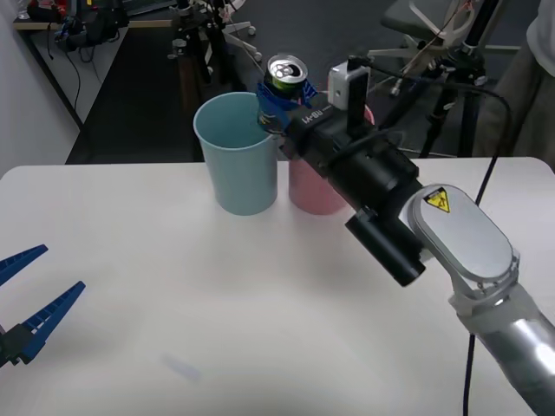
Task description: Grasp the object on the table and drop it into the matching bin: aluminum can to the light blue bin, PET bottle to the pink bin.
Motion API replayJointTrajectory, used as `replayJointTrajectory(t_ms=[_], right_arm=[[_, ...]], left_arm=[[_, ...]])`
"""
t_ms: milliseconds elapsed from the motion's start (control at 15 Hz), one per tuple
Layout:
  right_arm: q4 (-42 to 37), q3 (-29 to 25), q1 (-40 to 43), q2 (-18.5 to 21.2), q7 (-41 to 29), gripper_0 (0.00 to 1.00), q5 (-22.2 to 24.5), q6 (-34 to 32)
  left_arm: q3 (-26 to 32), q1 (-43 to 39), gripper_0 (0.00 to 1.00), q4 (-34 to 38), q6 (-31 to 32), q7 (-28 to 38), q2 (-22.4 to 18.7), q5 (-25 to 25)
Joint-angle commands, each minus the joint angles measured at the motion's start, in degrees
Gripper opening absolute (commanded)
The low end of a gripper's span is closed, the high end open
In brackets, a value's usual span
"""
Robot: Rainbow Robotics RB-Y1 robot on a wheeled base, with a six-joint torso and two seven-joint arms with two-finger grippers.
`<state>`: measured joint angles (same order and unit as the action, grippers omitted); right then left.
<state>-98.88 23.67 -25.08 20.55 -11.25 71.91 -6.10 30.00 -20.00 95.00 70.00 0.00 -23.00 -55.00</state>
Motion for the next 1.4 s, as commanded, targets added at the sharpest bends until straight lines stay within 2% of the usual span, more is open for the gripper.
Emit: replayJointTrajectory(t_ms=[67, 733, 933, 1400], right_arm=[[8.9, 0.1, -6.5, -3.2, 0.0, 0.00, 1.1, 1.3], [29.9, 0.1, -20.4, -12.0, 0.8, 0.00, 4.7, 4.7], [33.0, 0.1, -21.9, -13.2, 0.4, 0.00, 6.2, 5.4], [33.4, 0.3, -22.1, -13.5, 0.1, 0.00, 7.5, 5.8]], left_arm=[[0.0, 0.0, 1.00, 0.0, 0.0, 0.0, 0.0, 0.0], [0.0, 0.0, 1.00, 0.0, 0.0, 0.0, 0.0, 0.0], [0.0, 0.0, 1.00, 0.0, 0.0, 0.0, 0.0, 0.0], [0.0, 0.0, 1.00, 0.0, 0.0, 0.0, 0.0, 0.0]])
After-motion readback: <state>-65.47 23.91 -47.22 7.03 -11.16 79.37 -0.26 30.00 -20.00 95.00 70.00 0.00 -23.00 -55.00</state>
